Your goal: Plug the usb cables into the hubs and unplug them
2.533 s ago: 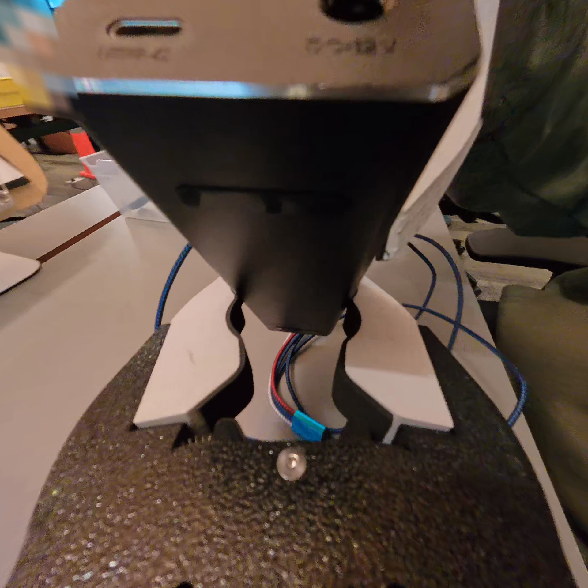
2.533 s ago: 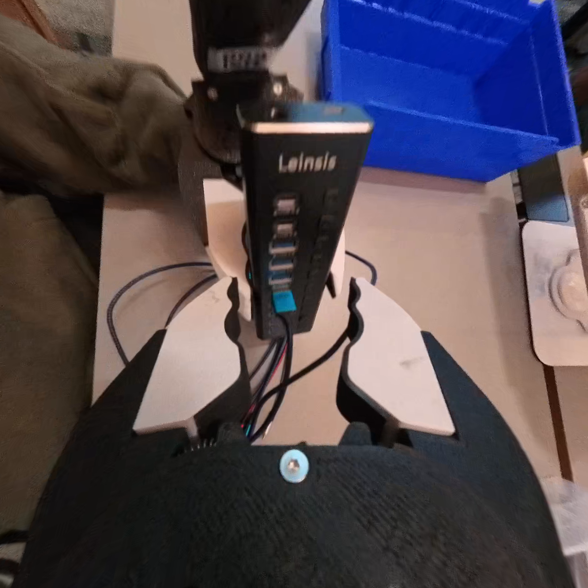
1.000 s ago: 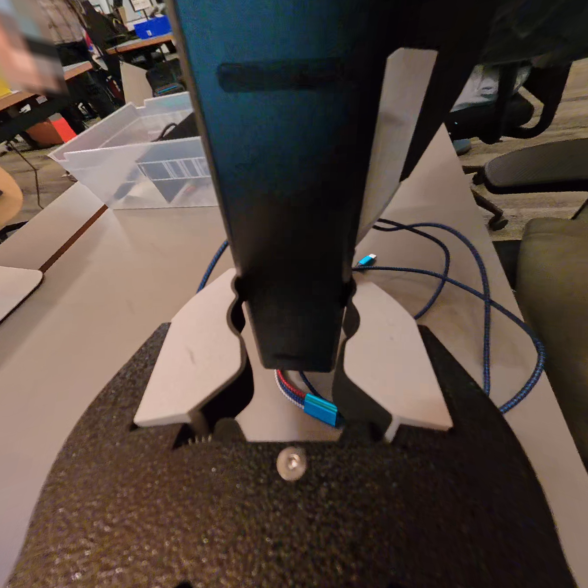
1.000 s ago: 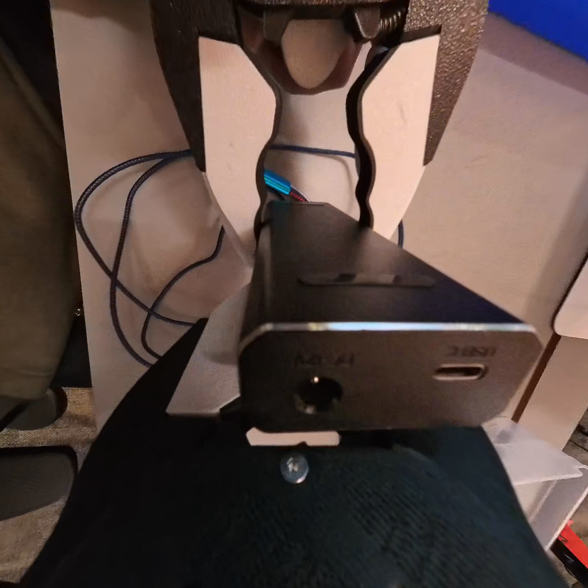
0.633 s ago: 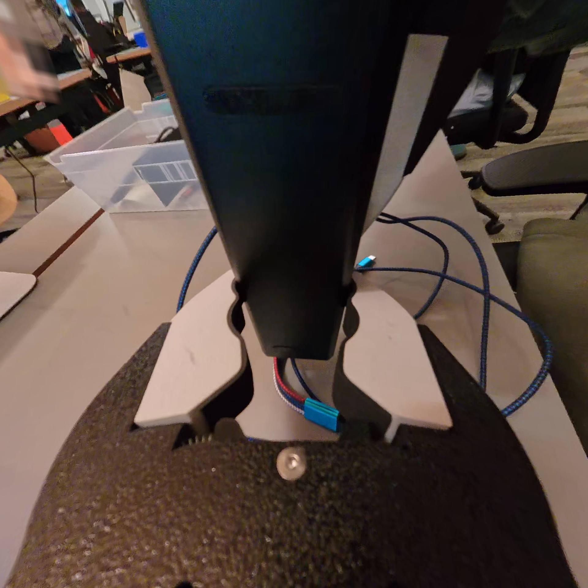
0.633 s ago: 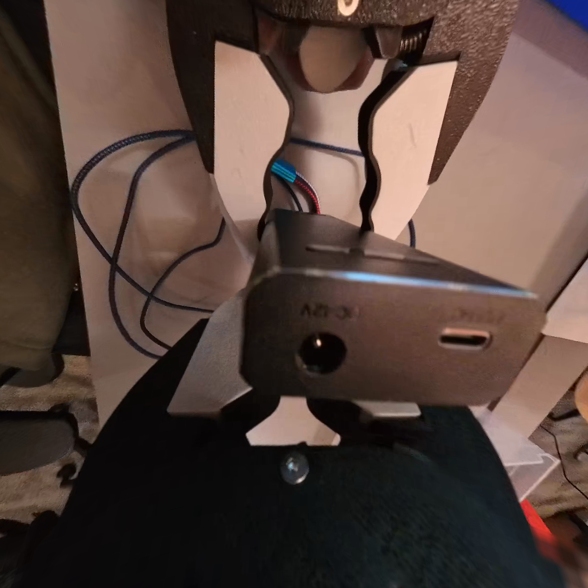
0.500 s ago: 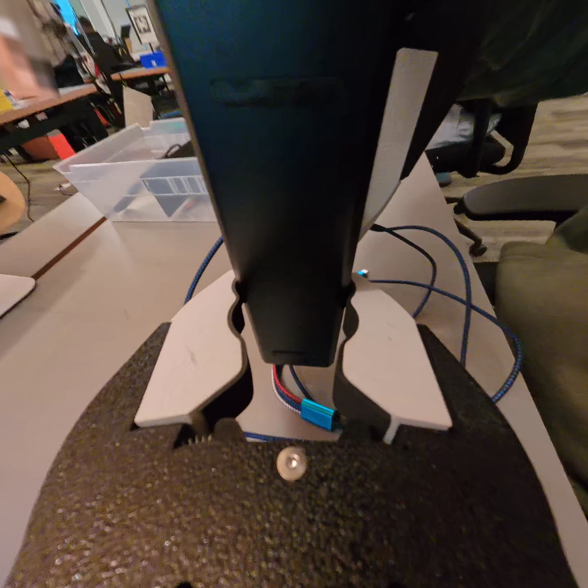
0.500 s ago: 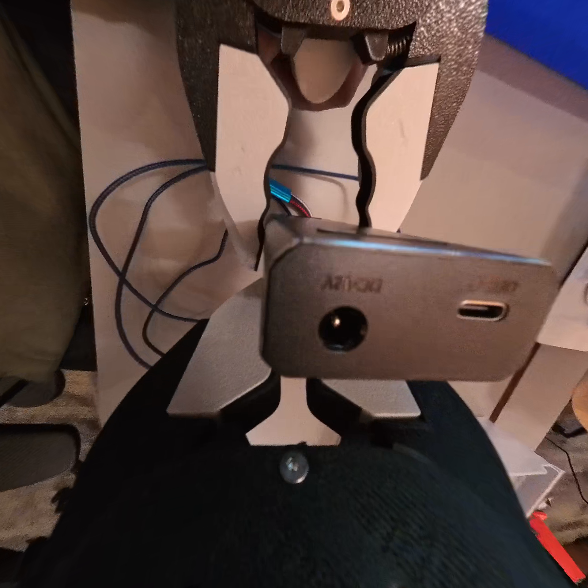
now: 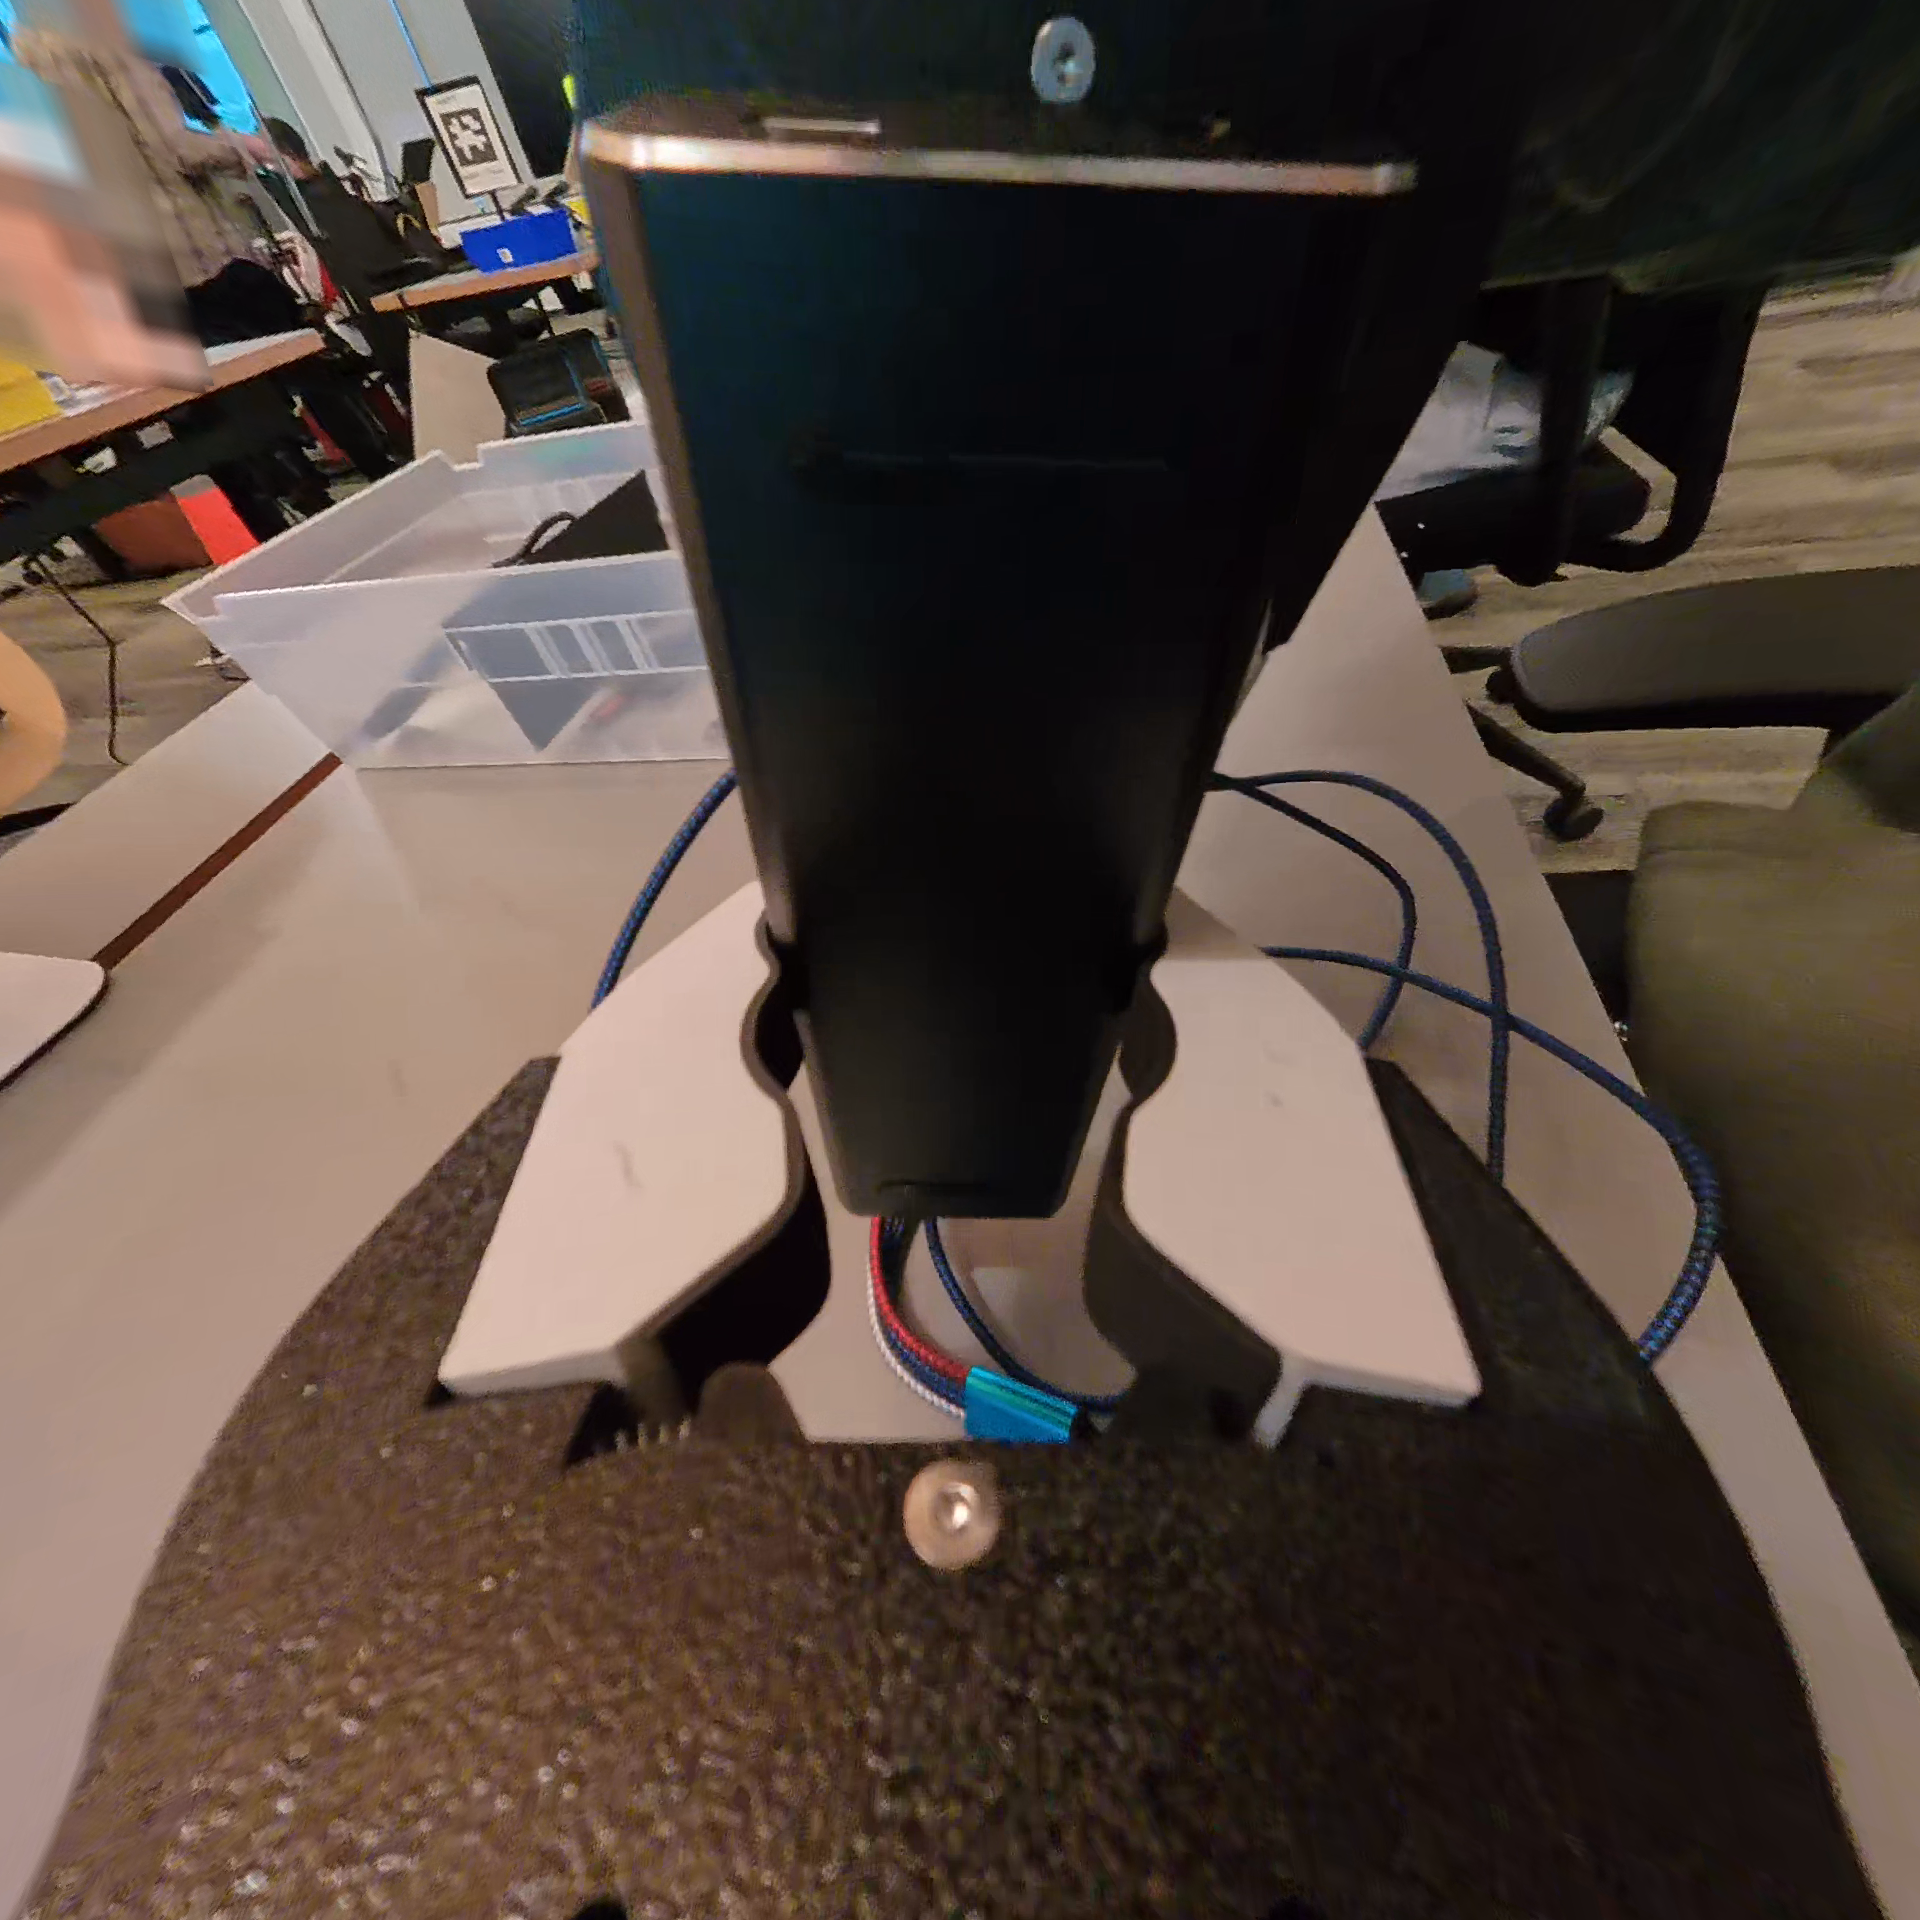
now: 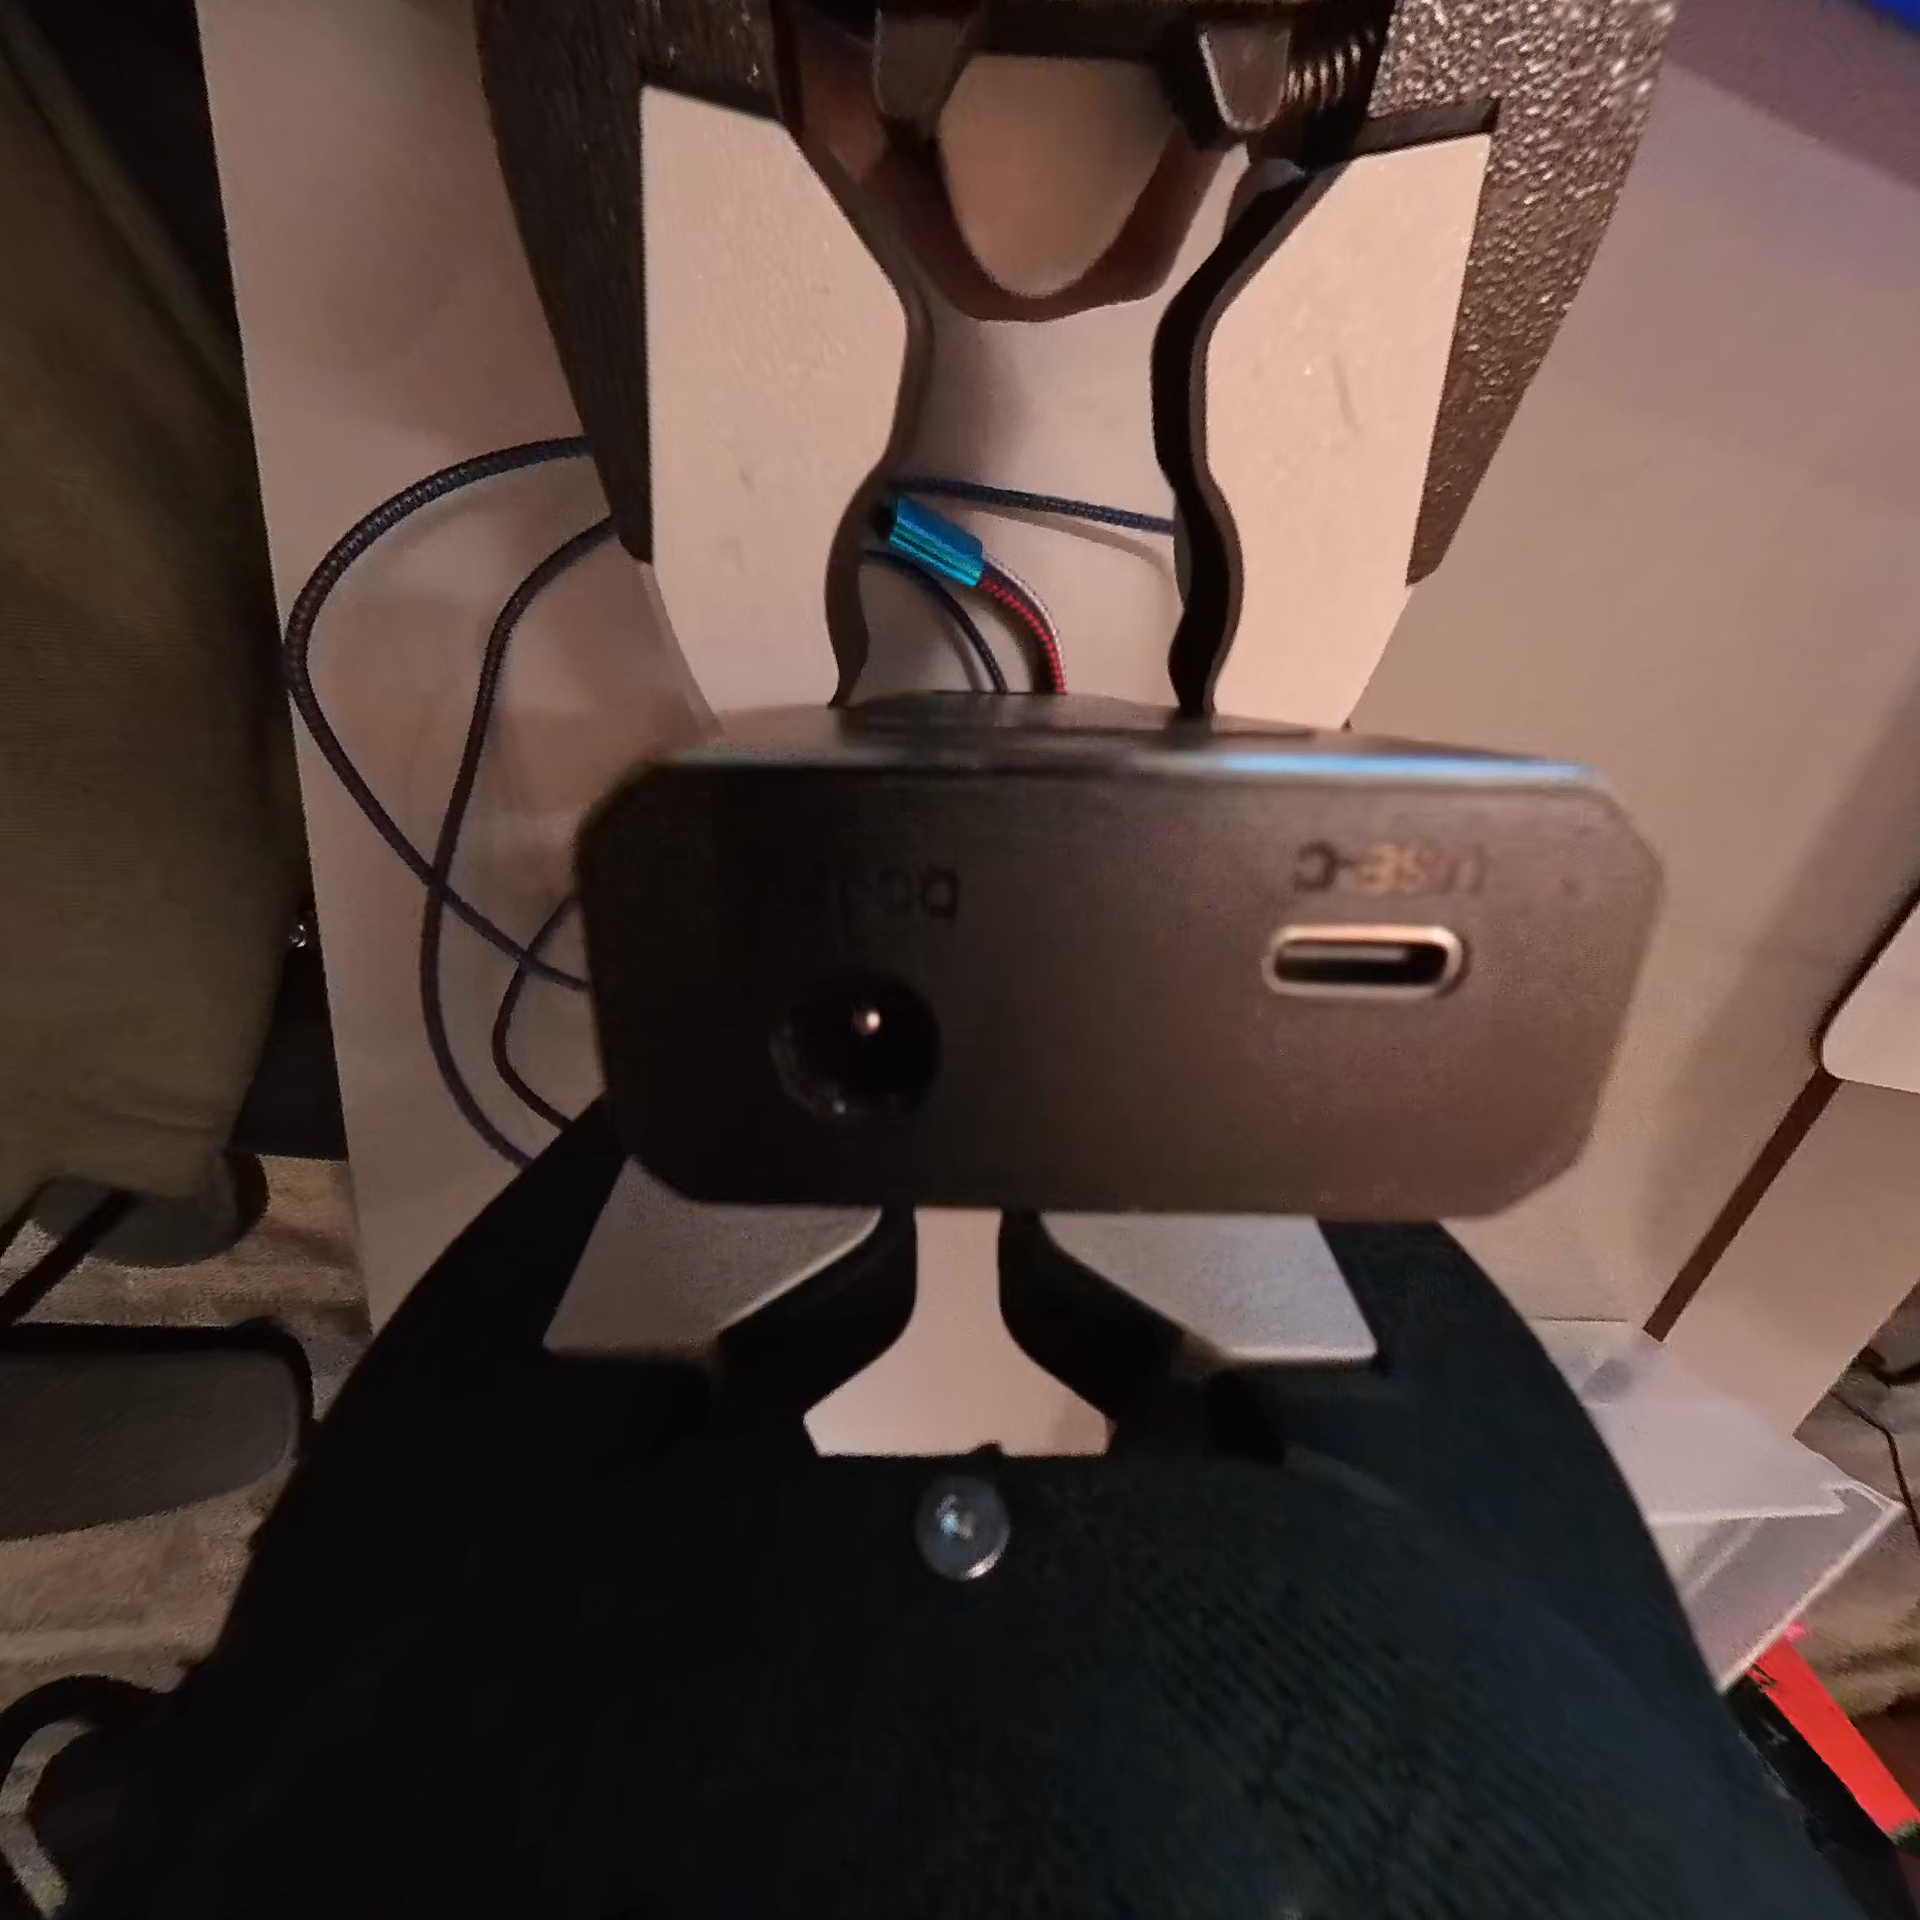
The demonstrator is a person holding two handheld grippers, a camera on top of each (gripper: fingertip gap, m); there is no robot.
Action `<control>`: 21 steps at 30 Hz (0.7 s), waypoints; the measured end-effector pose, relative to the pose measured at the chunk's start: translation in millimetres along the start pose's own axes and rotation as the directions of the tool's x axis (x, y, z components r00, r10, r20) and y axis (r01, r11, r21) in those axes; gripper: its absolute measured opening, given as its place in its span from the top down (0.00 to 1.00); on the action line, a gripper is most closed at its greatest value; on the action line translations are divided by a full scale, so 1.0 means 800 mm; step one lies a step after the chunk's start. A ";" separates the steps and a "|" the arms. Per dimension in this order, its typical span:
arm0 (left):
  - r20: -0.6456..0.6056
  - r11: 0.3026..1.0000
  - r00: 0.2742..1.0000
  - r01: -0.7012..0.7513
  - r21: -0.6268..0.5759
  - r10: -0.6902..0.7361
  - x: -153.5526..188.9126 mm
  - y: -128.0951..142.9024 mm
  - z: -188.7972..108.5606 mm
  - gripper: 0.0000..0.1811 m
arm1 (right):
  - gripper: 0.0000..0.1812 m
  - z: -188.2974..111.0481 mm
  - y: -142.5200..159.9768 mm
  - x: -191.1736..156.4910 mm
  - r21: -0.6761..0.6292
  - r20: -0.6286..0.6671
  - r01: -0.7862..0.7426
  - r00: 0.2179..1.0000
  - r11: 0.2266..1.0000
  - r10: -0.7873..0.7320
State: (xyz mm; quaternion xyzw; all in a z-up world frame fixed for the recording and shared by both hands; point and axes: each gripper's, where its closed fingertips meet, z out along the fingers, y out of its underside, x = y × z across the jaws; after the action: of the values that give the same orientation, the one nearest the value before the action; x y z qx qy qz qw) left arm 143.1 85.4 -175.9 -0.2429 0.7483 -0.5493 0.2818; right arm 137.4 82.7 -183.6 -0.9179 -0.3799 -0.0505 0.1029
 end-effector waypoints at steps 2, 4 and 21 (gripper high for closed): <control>-0.006 1.000 1.000 0.004 0.004 -0.004 0.001 -0.003 0.000 0.67 | 0.91 -0.003 0.001 -0.001 -0.006 0.009 0.001 1.000 1.000 -0.001; -0.004 1.000 1.000 -0.002 0.007 0.002 0.001 -0.006 -0.001 0.67 | 0.91 -0.006 0.001 0.000 -0.009 -0.001 0.014 1.000 1.000 -0.014; -0.057 1.000 0.998 0.018 0.023 -0.017 0.011 -0.012 -0.001 0.67 | 0.92 -0.013 0.002 -0.013 0.021 0.077 -0.019 0.997 1.000 0.017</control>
State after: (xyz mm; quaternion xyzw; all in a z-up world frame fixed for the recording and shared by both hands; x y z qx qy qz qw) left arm 136.7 77.8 -168.0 -0.2304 0.7474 -0.5671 0.2583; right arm 131.1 72.5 -175.6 -0.9213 -0.3759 -0.0100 0.0985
